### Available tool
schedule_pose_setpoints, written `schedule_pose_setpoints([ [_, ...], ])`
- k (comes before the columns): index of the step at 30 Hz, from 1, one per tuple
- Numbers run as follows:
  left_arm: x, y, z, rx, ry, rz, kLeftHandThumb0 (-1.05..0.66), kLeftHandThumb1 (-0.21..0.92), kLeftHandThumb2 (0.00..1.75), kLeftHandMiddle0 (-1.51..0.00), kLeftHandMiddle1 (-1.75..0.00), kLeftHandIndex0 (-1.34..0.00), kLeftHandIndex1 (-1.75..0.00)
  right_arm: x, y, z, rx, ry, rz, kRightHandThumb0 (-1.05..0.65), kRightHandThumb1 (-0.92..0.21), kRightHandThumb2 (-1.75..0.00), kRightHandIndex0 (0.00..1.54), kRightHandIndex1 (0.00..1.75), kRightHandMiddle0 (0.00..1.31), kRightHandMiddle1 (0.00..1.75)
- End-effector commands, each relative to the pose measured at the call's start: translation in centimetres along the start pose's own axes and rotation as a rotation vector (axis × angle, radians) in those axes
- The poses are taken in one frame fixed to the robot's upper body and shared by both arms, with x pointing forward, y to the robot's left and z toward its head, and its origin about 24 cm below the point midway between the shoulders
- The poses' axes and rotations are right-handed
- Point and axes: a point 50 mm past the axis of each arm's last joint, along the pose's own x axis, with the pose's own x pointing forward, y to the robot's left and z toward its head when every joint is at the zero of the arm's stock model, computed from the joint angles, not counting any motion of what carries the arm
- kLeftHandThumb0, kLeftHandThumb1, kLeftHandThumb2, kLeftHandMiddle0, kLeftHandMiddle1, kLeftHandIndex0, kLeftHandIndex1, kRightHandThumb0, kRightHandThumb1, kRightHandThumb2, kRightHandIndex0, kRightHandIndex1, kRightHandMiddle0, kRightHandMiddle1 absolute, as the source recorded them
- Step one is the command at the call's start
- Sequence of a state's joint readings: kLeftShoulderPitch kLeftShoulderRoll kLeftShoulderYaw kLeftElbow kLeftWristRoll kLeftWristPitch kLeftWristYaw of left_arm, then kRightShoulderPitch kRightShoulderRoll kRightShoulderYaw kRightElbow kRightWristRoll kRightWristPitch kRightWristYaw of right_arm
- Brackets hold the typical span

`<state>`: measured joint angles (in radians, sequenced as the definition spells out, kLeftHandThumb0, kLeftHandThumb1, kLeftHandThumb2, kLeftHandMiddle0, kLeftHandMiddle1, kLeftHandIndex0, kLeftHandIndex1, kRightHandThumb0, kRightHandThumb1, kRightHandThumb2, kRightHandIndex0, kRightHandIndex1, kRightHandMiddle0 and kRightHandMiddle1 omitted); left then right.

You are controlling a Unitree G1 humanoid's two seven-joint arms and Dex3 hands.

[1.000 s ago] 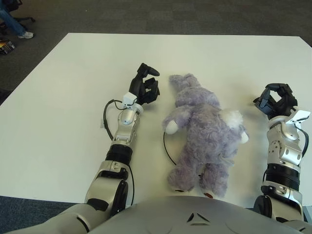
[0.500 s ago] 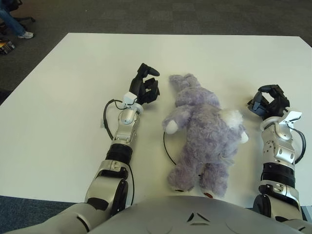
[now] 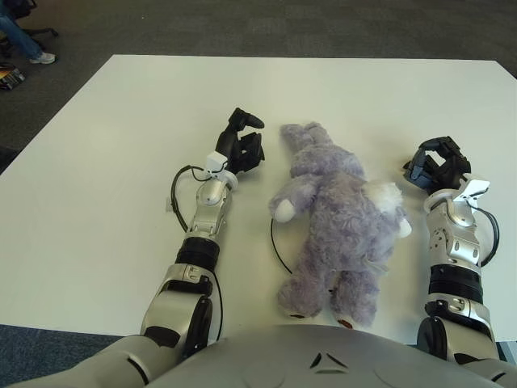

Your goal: Put the doll into the plate.

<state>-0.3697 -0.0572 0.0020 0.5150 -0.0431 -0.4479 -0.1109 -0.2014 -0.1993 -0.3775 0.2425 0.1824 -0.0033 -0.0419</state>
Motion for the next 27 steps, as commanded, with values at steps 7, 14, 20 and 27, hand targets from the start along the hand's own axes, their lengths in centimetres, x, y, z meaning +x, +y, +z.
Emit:
schedule_pose_setpoints([
  [7, -1.1, 0.5, -1.4, -0.015, 0.069, 0.019, -0.37, 0.74, 0.77, -0.98, -1.75, -0.30, -1.75, -0.1, 0.5, -1.3, -0.031, 0.054, 0.003, -0.02, -0.14, -1.51, 0.78, 1.75, 0.53, 1.65],
  [14, -1.1, 0.5, -1.5, -0.015, 0.077, 0.017, -0.37, 0.74, 0.78, -0.98, -1.75, -0.30, -1.75, -0.1, 0.6, -1.5, -0.042, 0.051, 0.006, -0.02, -0.06, -1.58, 0.83, 1.75, 0.62, 1.61],
  [20, -1.1, 0.6, -1.6, -0.025, 0.088, 0.014, -0.37, 0.73, 0.79, -0.99, -1.75, -0.31, -1.75, -0.1, 0.6, -1.7, -0.046, 0.052, 0.007, -0.02, -0.02, -1.62, 0.86, 1.75, 0.66, 1.61],
  [27, -1.1, 0.6, -1.7, -0.052, 0.110, 0.016, -0.37, 0.72, 0.80, -0.99, -1.75, -0.31, -1.75, -0.1, 0.5, -2.1, -0.093, 0.091, 0.019, -0.01, 0.02, -1.68, 0.89, 1.75, 0.67, 1.65],
])
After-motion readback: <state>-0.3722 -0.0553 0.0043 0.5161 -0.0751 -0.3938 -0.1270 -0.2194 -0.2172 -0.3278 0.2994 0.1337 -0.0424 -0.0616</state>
